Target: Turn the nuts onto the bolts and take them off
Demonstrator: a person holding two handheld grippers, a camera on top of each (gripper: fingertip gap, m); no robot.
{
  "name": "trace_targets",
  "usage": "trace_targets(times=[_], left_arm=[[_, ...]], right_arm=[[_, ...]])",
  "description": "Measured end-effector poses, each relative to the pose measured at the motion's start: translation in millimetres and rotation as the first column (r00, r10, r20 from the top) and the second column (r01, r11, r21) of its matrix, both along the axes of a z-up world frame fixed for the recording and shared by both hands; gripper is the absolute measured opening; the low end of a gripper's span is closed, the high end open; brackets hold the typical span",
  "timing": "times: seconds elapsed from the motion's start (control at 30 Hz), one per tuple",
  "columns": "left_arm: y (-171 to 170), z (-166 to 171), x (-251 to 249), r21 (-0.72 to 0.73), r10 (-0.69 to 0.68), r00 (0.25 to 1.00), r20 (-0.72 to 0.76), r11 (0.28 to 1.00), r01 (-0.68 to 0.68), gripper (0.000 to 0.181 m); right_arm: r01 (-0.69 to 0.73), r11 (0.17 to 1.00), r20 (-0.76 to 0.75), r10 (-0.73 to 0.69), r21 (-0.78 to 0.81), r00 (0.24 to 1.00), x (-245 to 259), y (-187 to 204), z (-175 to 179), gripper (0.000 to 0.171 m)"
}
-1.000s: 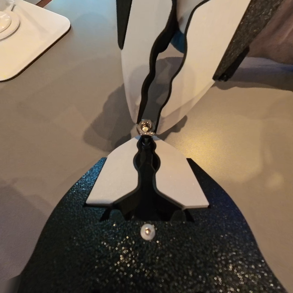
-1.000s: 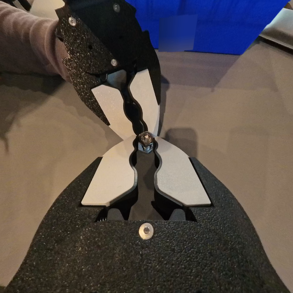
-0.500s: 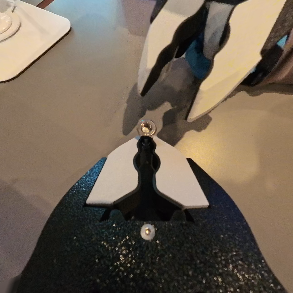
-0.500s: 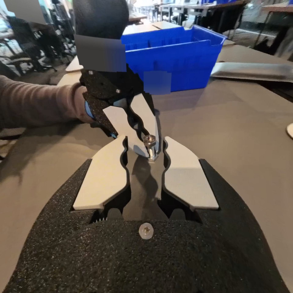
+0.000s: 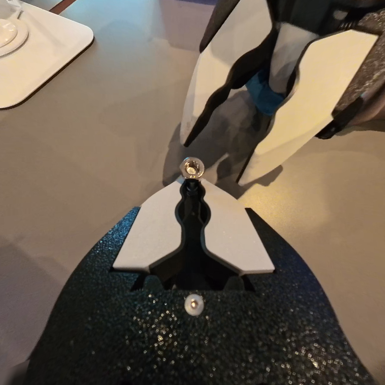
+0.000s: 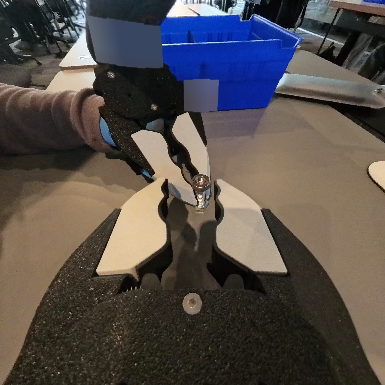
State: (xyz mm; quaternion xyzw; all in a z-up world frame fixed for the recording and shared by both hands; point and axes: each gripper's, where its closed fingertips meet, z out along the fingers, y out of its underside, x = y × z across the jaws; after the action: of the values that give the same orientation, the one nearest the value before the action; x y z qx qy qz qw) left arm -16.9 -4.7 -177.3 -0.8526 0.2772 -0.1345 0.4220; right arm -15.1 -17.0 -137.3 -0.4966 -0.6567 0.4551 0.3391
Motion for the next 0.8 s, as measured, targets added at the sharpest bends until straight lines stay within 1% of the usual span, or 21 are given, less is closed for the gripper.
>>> trace_targets(times=[0.27,0.3,0.33,0.37,0.53,0.63,0.8], left_arm=[[0,0,0,0.000,0.001,1.000,0.000,1.000,-0.001,0.009],[0,0,0,0.000,0.001,1.000,0.000,1.000,-0.001,0.009],[0,0,0,0.000,0.001,1.000,0.000,1.000,-0.001,0.009],[0,0,0,0.000,0.000,1.000,0.000,1.000,0.000,0.009],[0,0,0,0.000,0.000,1.000,0.000,1.000,0.000,0.009],[0,0,0,0.000,0.000,1.000,0.000,1.000,0.000,0.009],[0,0,0,0.000,0.000,1.000,0.000,1.000,0.000,0.009]], right_arm=[[-0.033,0.999,0.073,0.031,0.018,0.997,1,-6,-11,0.042],[-0.044,0.999,0.080,0.044,0.009,0.996,3,-8,-11,0.041],[-0.065,0.998,0.083,0.066,-0.011,0.994,6,-10,-11,0.033],[-0.076,0.996,0.076,0.078,-0.036,0.994,8,-11,-9,0.030],[0.006,0.998,0.004,-0.006,-0.065,1.000,4,4,2,0.039],[-0.009,0.999,0.043,0.011,-0.050,0.999,2,1,-4,0.044],[-0.008,1.000,0.044,0.009,-0.005,0.999,2,-1,-6,0.044]])
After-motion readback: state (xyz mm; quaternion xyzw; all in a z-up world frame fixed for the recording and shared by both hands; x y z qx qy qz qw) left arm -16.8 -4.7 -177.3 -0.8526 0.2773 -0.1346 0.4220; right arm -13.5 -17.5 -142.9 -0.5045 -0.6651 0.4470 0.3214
